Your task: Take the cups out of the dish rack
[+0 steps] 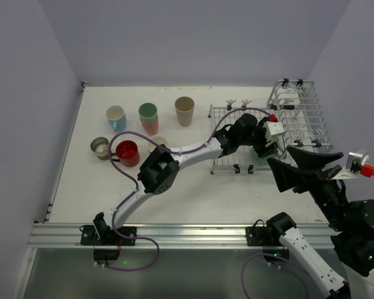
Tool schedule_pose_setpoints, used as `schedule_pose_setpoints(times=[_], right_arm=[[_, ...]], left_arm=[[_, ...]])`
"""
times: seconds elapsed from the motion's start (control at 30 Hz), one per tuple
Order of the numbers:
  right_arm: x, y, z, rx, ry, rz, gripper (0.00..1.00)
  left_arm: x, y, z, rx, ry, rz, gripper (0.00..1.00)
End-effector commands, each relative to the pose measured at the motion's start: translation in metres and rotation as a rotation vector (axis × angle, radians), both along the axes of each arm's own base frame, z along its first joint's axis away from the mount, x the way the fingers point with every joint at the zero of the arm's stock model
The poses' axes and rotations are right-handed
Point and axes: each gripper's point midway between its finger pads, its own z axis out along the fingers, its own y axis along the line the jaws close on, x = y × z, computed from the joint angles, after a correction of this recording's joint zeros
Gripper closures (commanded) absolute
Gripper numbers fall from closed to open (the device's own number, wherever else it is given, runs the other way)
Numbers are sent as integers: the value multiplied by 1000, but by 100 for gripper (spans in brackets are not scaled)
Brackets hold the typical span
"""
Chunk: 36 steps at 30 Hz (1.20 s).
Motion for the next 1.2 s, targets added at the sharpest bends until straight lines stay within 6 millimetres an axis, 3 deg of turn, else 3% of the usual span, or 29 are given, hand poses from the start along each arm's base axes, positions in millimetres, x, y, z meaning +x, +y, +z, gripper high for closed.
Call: schedule_pose_setpoints(times=[0.0,0.2,0.27,0.33,0.5,0.7,0.8,1.03,1.17], right_arm=[[5,2,1,-8,-6,-4,1],[6,3,3,0,-12,-3,1],[6,3,4,6,-13,-3,1],[8,4,6,12,-20,-2,1],[19,14,4,44,-12,21,1],[26,27,1,131,12,79,1],[28,25,2,172,6,72,1],[38,33,-8,176,61,83,1],[49,40,-21,186,105,85,1]], left_arm=[[13,1,11,-38,-30,16,38],[28,16,20,-23,-50,74,81],[38,24,32,-47,-69,119,92],[47,39,48,-66,-73,165,97],[65,64,110,-168,-113,231,100],[89,97,162,-252,-101,297,100],[92,116,176,-295,-83,307,100],[90,132,181,-302,-53,331,100],[87,148,209,-359,-23,365,100]])
